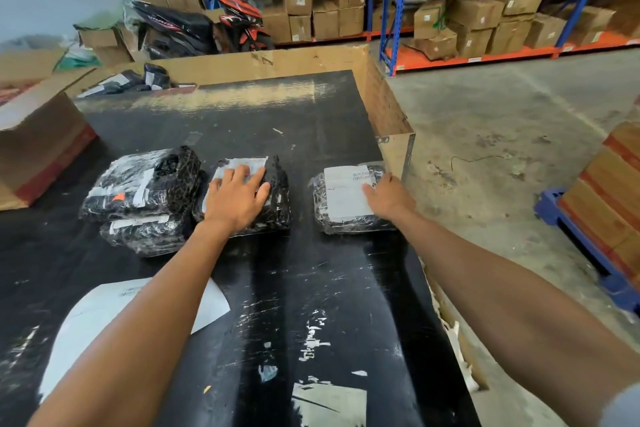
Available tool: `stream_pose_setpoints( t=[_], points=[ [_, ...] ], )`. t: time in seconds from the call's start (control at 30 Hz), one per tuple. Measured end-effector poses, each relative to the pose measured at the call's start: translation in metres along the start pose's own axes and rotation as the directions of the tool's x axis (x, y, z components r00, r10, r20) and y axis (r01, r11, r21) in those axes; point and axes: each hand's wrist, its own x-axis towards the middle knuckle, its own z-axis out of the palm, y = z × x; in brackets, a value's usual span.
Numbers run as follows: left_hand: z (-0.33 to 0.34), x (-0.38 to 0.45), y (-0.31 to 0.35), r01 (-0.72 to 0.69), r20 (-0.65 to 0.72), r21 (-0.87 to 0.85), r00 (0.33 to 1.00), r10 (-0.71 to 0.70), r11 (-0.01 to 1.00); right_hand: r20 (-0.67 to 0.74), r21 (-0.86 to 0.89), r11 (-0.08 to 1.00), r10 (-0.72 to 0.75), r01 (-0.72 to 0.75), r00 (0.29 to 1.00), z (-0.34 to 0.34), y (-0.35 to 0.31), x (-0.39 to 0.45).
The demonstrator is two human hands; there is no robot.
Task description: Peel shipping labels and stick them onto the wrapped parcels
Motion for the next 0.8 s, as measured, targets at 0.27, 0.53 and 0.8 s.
stream_pose_setpoints(
  t=[0.27, 0.53, 0.8],
  points=[
    [0.008, -0.049, -0.028, -0.136, -0.097, -0.32, 0.989, 0.111, 0.938, -0.235, -0.107, 0.934, -0.356, 0.34, 0.904, 0.037, -0.043, -0.077],
    [0.003, -0.136, -0.112, -0.22, -0.239, -0.57, 0.966, 0.097, 0.792, -0.035, 0.33, 0.802, -0.516, 0.498, 0.856, 0.117, -0.129, -0.186],
    [0.043, -0.19, -0.238, 0.091, -0.094, -0.624, 0.977, -0.19, 0.776, 0.243, 0.449, 0.861, -0.375, 0.239, 0.894, 0.187, -0.224, -0.237]
  ],
)
